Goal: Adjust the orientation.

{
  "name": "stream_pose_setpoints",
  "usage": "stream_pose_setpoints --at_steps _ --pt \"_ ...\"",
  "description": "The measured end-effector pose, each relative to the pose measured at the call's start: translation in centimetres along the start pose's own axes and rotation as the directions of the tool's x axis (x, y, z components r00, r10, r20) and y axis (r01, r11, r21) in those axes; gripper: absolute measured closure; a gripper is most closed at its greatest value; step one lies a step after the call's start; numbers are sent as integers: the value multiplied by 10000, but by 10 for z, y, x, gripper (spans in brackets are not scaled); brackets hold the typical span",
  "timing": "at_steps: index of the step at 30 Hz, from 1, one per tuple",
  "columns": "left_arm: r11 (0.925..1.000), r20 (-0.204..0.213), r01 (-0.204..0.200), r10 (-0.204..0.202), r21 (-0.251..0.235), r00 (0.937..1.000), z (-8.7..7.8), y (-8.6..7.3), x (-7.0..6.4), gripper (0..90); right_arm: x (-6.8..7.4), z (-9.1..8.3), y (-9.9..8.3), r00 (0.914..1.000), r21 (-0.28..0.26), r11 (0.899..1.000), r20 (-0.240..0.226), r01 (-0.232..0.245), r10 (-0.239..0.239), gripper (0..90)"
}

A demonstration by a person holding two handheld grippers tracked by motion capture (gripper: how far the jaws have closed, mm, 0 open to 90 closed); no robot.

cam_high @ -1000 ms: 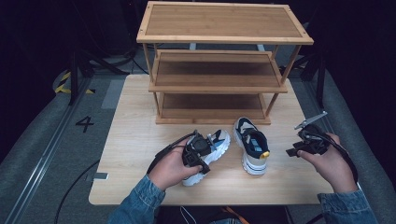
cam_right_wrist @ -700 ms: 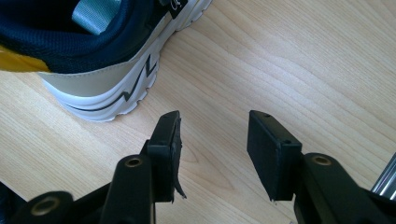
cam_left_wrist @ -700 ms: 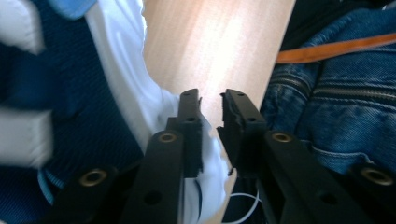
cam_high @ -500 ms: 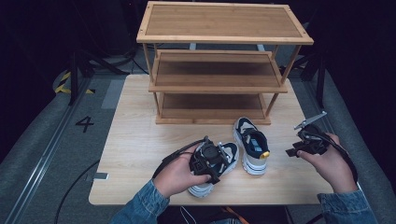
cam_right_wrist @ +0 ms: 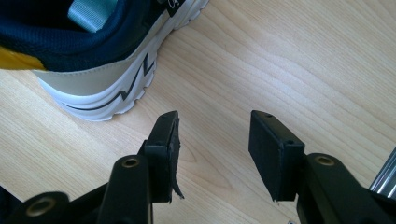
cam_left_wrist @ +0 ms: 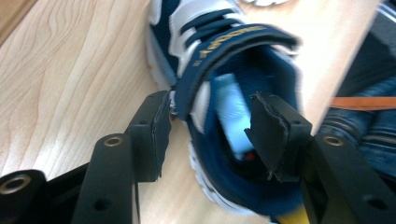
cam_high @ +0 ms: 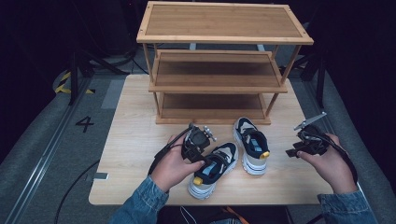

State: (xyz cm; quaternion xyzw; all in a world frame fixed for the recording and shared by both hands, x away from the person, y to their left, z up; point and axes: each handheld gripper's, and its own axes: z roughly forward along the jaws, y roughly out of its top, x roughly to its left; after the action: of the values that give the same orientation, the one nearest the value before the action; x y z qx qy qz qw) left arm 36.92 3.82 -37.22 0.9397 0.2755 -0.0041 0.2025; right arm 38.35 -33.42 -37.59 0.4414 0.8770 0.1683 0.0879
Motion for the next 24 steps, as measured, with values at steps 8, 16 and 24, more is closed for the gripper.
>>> stream_pose_setpoints --at_steps 8,16,24 --pt "9988 -6 41 -41 478 10000 21 5 6 671 -2 -2 -6 9999 -31 9999 79 -149 150 534" --pt "9976 -91 679 -680 -92 9976 7 0 17 763 -3 -2 -7 9998 -29 9999 125 -156 156 534" --pt "9787 -723 1884 -1943 -812 9783 -7 -14 53 762 -3 0 -7 9997 25 9998 94 -203 203 535"
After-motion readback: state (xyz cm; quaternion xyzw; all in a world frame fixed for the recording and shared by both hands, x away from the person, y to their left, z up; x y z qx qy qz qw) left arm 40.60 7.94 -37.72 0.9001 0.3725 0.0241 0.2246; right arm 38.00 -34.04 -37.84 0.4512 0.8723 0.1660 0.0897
